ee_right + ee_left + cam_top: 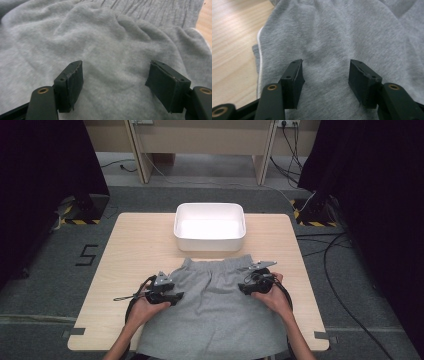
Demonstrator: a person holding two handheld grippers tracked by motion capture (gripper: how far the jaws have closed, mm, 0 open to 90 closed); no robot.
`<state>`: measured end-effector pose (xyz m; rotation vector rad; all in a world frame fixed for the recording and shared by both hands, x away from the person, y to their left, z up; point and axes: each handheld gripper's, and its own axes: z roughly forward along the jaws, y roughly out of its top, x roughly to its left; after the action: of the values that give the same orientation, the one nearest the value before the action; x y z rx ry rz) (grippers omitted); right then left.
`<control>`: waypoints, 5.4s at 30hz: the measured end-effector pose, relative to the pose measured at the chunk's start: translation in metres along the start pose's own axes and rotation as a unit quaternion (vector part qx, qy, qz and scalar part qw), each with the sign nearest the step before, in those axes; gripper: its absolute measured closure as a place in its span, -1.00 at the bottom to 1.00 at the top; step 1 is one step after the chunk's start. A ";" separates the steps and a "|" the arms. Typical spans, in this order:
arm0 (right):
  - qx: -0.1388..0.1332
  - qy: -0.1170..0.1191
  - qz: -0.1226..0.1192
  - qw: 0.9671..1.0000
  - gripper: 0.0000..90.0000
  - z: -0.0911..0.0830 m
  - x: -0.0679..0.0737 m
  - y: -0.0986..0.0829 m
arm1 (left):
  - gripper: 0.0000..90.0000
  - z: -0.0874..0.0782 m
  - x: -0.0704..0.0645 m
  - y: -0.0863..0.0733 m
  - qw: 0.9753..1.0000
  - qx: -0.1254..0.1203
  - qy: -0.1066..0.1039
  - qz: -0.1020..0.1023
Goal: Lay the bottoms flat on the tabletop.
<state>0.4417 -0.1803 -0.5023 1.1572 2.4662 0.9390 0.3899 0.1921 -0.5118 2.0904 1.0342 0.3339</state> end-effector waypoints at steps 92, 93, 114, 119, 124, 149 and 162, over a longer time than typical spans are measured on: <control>-0.059 0.136 -0.096 0.984 -0.37 -0.008 0.137 0.020 | -0.15 -0.012 0.043 0.018 0.998 -0.015 0.034 -0.047; -0.059 0.139 -0.097 0.984 -0.37 -0.007 0.140 0.020 | -0.15 -0.012 0.043 0.018 0.998 -0.015 0.034 -0.047; -0.050 0.178 -0.132 0.974 -0.37 0.007 0.181 0.023 | -0.15 0.016 0.054 0.067 0.997 -0.008 0.018 -0.070; -0.049 0.180 -0.132 0.973 -0.37 0.007 0.184 0.023 | -0.15 0.023 0.055 0.073 0.997 -0.003 0.016 -0.070; -0.049 0.183 -0.132 0.973 -0.37 0.007 0.186 0.022 | -0.15 0.028 0.056 0.078 0.997 0.003 0.017 -0.070; -0.055 0.190 -0.138 0.970 -0.37 0.009 0.207 0.023 | -0.14 0.052 0.056 0.097 0.997 0.022 0.023 -0.068; -0.057 0.194 -0.136 0.970 -0.37 0.014 0.224 0.025 | -0.14 0.060 0.059 0.103 0.997 0.029 0.024 -0.070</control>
<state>0.3179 0.0078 -0.4883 0.6194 2.7289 1.3011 0.5172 0.1666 -0.4826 2.0577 1.2249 0.2880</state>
